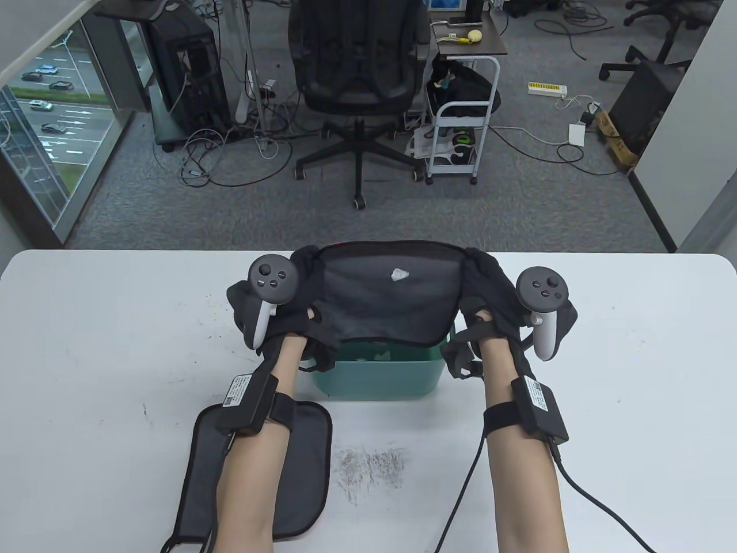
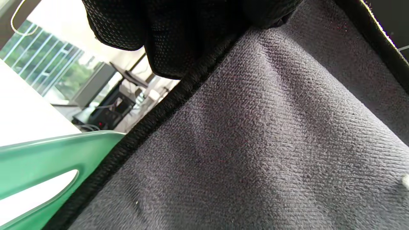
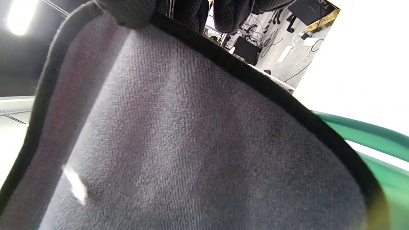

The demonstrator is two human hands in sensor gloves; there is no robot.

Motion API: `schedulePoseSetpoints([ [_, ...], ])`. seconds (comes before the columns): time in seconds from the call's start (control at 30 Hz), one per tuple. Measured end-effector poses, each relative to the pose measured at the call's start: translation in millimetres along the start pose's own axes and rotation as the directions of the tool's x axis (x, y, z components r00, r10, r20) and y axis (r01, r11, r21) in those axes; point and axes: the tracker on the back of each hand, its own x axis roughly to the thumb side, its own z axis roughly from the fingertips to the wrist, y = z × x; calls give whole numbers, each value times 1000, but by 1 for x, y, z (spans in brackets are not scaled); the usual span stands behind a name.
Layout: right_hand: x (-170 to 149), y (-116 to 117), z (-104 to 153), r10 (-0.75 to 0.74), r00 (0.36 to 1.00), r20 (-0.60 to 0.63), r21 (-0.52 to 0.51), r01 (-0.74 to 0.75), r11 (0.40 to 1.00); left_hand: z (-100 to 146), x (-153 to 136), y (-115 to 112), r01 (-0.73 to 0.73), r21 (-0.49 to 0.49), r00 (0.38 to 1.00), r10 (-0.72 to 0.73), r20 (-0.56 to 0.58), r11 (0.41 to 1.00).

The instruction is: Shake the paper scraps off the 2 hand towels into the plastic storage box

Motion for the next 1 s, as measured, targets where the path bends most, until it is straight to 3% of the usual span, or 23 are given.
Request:
schedulePoseSetpoints([
  [0.23,6,6,3,-20,999,30,6,20,1000,2,0,1,-38,-7,999,38,5,999],
  [0.43,27,24,10,-20,993,120,91,9,996,8,16,-1,-137,-73,984,144,100,988],
  [0.6,38,34,14,2,985,172,127,-24,992,15,23,-3,-69,-59,986,78,149,996],
  [1.0,10,2,11,-85,992,94,36,82,996,13,-4,11,-63,23,995,61,75,998],
])
